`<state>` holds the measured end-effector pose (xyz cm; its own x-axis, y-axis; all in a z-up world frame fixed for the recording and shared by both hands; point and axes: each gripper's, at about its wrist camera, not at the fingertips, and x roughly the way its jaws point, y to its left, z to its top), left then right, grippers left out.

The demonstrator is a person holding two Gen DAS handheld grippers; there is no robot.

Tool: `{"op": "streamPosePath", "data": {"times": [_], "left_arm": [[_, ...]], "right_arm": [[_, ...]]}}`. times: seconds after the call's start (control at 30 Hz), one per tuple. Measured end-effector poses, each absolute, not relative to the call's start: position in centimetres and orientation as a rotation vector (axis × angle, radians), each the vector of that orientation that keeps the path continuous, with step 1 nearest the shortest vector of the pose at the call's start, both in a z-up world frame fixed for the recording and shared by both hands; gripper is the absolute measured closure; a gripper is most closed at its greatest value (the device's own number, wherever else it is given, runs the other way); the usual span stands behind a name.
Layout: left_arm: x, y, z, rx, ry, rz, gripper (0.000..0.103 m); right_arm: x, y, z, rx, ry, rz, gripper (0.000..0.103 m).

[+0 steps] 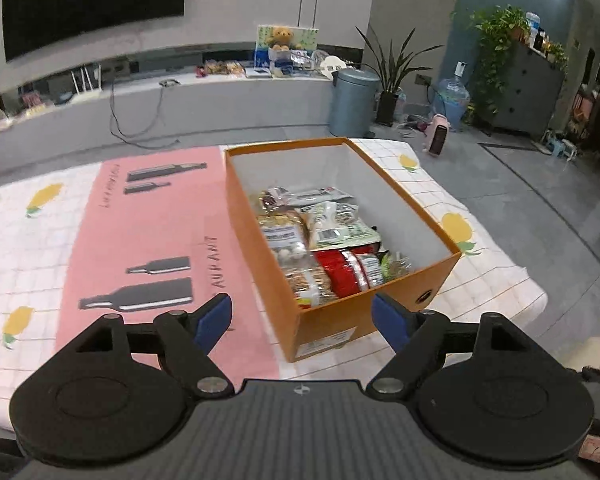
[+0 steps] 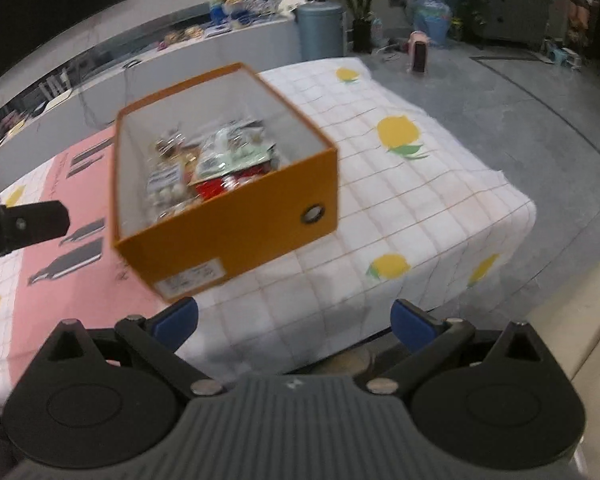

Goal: Organize snacks

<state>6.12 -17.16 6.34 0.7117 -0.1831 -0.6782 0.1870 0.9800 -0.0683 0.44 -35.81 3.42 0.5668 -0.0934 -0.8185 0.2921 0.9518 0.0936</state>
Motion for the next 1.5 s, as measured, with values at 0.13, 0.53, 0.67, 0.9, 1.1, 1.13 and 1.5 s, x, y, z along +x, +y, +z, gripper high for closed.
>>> {"op": "streamPosePath", "data": {"times": [0.13,0.53,0.67,0.9,1.1,1.13,1.5], "left_arm": [[5.9,-17.1,6.2,0.023,0.780,-0.193,0.011],[5.3,-16.9,6.2,0.021,0.800,-0.158,0.012],[5.3,-17.0,6.3,0.014,0.802,-0.147,0.012],[5.4,-16.7,6.1,-0.012,0.821,-0.146,0.012],[5.5,-16.4,6.2,-0.019,0.826,-0.144,0.012],[5.4,-16.4,6.2,-0.016,0.825,-0.143,0.012],[5.3,-16.6,6.3,-0.003,0.823,-0.139,0.012]], "right_arm": [[0.7,-34.8,4.1,0.225,0.943,-0.209,0.003],[1.4,-32.4,6.6,0.107,0.936,-0.221,0.003],[1.5,-32.1,6.8,0.097,0.932,-0.225,0.003],[1.6,-31.3,6.9,0.087,0.934,-0.191,0.003],[1.6,-30.5,7.2,0.084,0.927,-0.166,0.003],[1.6,-30.5,7.1,0.086,0.928,-0.164,0.003],[1.4,-30.5,7.1,0.081,0.928,-0.164,0.003]]}}
